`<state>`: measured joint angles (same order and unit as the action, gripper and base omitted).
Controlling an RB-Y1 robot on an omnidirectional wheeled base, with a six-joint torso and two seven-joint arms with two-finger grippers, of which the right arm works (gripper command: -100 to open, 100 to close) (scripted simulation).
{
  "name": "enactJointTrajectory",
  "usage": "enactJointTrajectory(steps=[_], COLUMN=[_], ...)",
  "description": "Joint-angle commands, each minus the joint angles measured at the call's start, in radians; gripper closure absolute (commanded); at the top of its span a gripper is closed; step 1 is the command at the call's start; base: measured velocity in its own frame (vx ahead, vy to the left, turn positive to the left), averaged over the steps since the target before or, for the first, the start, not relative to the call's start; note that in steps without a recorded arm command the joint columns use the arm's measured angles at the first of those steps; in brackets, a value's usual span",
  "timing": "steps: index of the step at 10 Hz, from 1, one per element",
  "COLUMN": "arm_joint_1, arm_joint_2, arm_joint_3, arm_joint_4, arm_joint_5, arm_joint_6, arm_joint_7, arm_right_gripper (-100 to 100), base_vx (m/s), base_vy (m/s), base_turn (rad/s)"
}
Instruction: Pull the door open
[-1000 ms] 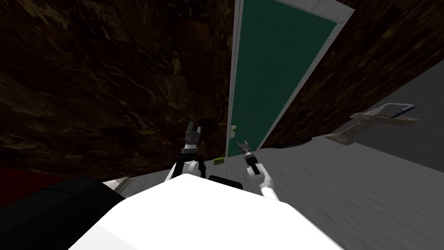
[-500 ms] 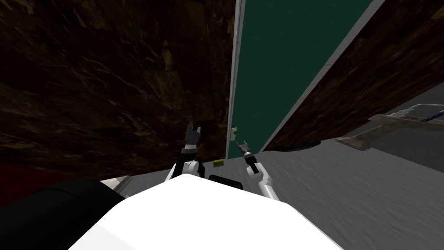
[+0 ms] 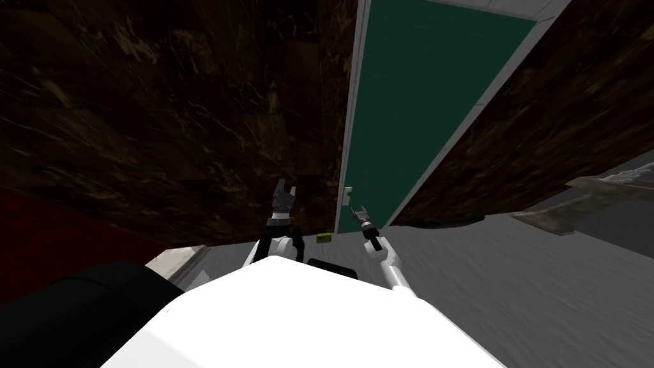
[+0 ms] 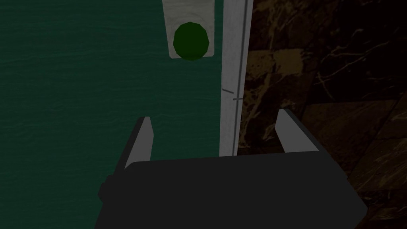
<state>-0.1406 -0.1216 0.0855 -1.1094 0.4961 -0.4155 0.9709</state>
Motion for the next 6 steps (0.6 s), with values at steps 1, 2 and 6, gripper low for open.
enactJointTrajectory(steps=[1,2,6], arm_joint_1=[-0.025,-0.046,-0.137], arm_joint_2=[-0.009,-0.010,-0.012], arm_joint_3=[-0.019,-0.035,-0.103], arm_joint_4=[0.032,0.064,0.200], arm_joint_5=[-0.018,-0.029,-0.077], arm_joint_6=[-0.004,-0.012,-0.043], arm_joint_7=[0.014,0.028,0.089], arm_right_gripper=[-100,-100,-100], base_vx=[-0.034,-0.017,0.007], base_vy=[-0.002,-0.001,0.005], base_turn=[0.114,0.139,0.144])
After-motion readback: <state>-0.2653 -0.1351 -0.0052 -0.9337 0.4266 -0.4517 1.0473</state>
